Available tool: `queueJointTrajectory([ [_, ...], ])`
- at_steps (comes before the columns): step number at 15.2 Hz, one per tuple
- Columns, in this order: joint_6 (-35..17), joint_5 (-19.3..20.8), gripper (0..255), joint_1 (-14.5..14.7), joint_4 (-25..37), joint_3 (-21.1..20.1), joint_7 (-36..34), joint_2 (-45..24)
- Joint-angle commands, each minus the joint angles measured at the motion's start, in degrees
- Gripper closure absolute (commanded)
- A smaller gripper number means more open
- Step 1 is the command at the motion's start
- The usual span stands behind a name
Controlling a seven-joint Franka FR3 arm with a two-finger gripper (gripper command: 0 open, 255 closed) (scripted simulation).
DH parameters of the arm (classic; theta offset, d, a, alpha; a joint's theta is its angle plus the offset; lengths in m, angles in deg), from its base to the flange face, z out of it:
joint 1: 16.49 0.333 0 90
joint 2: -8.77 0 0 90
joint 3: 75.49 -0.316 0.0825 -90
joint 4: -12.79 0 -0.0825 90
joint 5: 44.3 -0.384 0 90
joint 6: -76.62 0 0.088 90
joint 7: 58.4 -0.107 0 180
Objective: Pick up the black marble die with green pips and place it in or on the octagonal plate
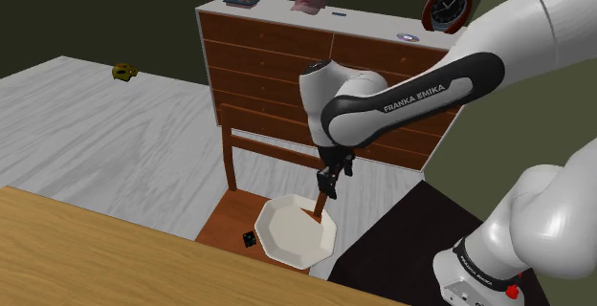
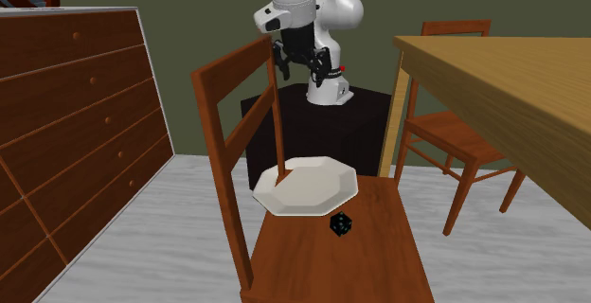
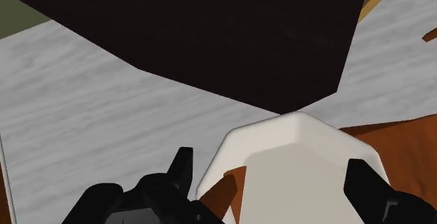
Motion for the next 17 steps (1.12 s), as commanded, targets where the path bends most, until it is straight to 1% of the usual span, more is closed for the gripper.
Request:
queueJointTrajectory([
  [1,-12.23,0.85,0,0.84,0.88,-0.92,0.69,-3.85],
  [4,-17.36,3.23,0,1.72,2.9,-1.61,1.58,-9.73],
  [5,-0.09,2.94,0,0.64,0.03,-0.46,0.76,-1.95],
  [6,-0.09,2.94,0,0.64,0.03,-0.46,0.76,-1.95],
  [13,-13.78,7.06,0,2.38,3.7,-1.8,2.48,-13.93],
  [14,2.41,5.95,0,2.01,2.23,-1.47,-8.11,-4.76],
  [15,2.41,5.95,0,1.99,2.23,-1.49,-8.11,-4.76],
  [17,-1.9,7.06,0,2.26,2.82,-1.76,-6.92,-7.85],
])
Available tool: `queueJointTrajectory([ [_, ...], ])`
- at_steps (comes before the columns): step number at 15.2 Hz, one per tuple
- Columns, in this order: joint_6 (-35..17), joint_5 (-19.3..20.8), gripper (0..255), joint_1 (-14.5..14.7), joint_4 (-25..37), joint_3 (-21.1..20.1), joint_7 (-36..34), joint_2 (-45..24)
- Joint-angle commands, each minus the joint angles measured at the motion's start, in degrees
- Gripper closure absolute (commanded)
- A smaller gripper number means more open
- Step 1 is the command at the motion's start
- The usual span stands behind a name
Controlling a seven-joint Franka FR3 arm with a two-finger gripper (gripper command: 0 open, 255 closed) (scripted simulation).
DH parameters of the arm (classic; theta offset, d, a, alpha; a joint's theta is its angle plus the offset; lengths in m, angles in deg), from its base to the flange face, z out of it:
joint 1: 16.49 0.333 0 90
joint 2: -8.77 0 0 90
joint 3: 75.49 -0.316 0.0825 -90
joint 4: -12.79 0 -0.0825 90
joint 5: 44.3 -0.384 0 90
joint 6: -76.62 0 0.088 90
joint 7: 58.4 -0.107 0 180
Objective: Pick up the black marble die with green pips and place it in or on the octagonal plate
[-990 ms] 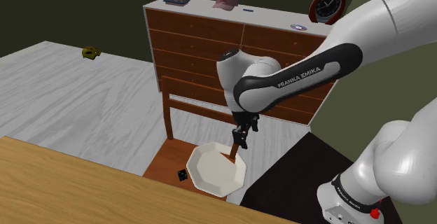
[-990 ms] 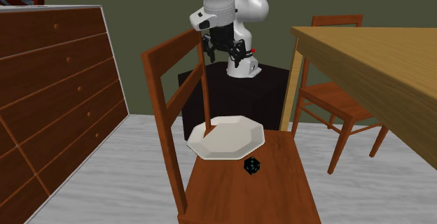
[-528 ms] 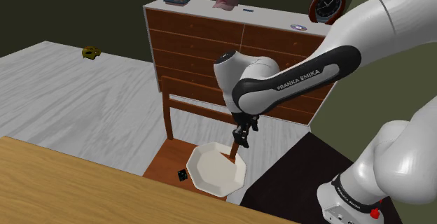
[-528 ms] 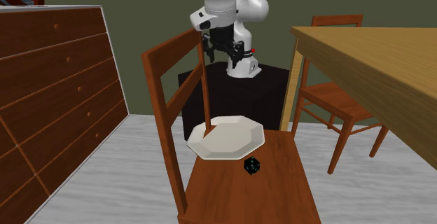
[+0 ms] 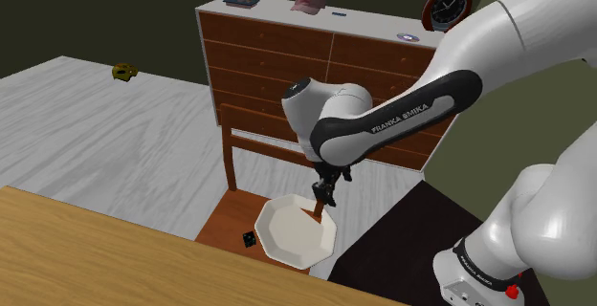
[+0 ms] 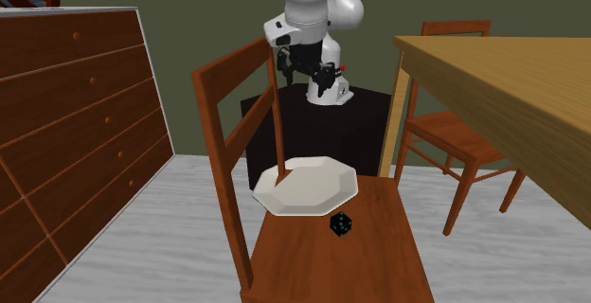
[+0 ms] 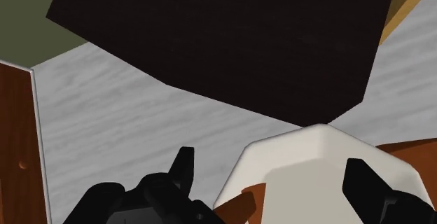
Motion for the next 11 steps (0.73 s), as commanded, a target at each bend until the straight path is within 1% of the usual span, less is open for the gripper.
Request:
queueJointTrajectory([
  [1,-6.56,1.03,0,0.17,0.54,-0.18,2.58,-3.89],
  [4,-12.48,3.12,0,0.18,2.18,-1.05,3.97,-8.86],
  [8,-19.42,7.17,0,-1.22,5.35,-3.76,4.89,-15.94],
  [11,-24.01,9.96,0,-0.13,8.37,-3.76,5.79,-21.17],
])
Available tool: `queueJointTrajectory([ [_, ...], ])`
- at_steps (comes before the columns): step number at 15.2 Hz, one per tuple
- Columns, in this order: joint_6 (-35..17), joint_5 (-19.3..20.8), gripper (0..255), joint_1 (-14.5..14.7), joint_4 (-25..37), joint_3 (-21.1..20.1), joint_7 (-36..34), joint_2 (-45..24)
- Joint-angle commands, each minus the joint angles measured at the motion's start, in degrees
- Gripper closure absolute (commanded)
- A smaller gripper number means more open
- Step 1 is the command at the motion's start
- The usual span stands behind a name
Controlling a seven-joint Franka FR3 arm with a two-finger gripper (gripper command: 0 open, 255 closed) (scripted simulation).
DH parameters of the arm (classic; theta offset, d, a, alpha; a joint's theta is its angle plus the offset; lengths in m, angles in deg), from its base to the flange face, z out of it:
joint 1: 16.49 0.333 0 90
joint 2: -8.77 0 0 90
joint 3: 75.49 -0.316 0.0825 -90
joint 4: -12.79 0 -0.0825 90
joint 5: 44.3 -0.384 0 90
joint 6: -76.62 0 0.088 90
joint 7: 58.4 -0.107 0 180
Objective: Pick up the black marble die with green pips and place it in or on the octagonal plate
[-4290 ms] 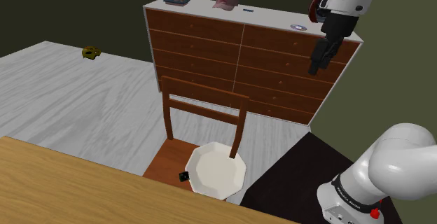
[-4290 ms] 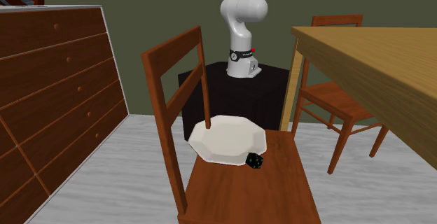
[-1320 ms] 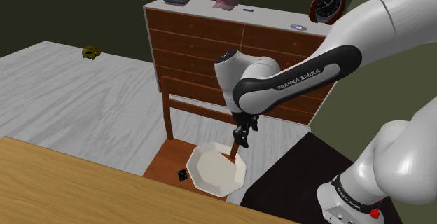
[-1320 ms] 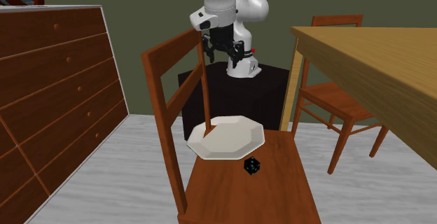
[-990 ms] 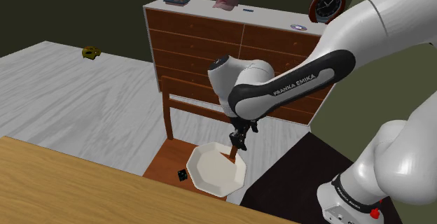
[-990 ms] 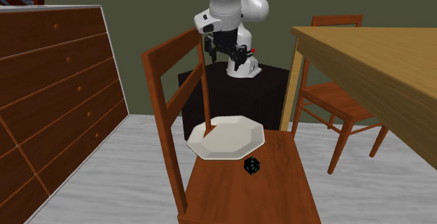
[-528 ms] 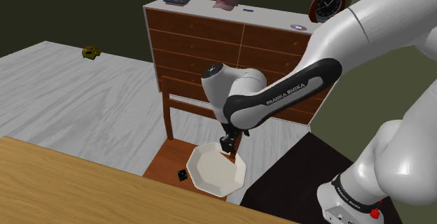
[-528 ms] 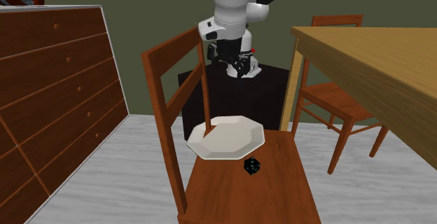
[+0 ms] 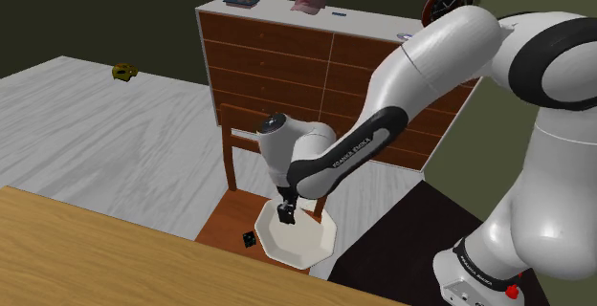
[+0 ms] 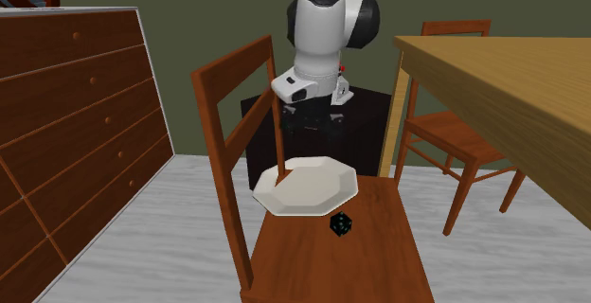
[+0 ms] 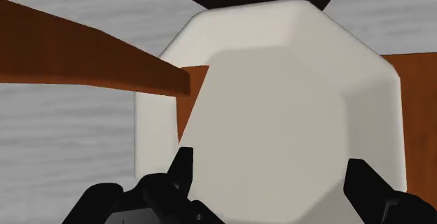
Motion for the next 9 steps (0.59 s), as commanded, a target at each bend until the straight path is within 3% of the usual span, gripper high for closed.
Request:
queueJointTrajectory([
  [1,-3.12,1.81,0,0.77,1.98,-0.07,1.37,-3.34],
  [9,-12.45,8.34,0,5.27,12.89,0.66,4.51,-16.82],
])
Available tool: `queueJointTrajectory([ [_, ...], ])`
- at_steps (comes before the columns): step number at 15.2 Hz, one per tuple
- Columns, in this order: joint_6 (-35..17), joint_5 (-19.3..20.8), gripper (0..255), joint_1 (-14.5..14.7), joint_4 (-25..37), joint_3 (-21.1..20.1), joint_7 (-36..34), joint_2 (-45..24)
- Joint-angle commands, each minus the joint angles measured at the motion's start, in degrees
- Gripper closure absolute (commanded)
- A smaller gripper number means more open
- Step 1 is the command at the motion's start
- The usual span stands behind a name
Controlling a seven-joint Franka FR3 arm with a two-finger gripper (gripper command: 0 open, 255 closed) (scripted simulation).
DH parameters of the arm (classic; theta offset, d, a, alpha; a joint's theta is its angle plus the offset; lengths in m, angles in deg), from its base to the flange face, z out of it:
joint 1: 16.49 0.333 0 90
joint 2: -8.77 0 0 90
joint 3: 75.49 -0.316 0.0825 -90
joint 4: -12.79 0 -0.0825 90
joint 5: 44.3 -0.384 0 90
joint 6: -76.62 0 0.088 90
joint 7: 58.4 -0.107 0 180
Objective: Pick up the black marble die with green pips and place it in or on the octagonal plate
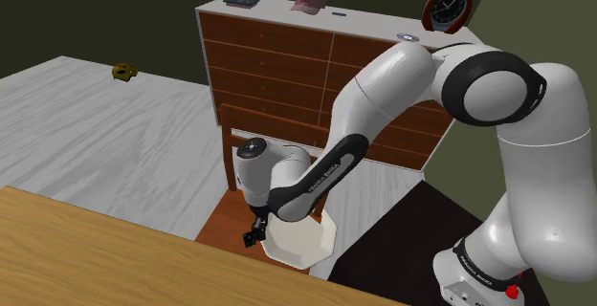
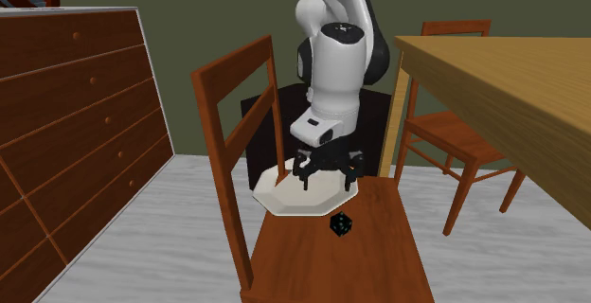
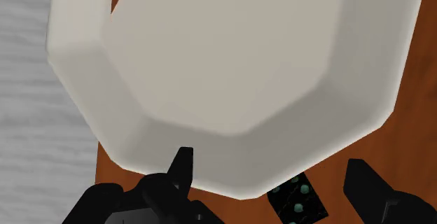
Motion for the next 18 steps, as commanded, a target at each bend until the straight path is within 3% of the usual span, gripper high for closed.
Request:
queueJointTrajectory([
  [1,-1.98,1.52,0,1.56,3.51,0.15,0.72,-3.64],
  [4,-4.4,3.32,0,3.41,8.32,0.27,2.31,-8.32],
  [12,-7.26,4.9,0,4.99,10.66,2.27,1.36,-13.37],
  [18,-7.26,4.9,0,4.99,10.66,2.27,1.36,-13.37],
])
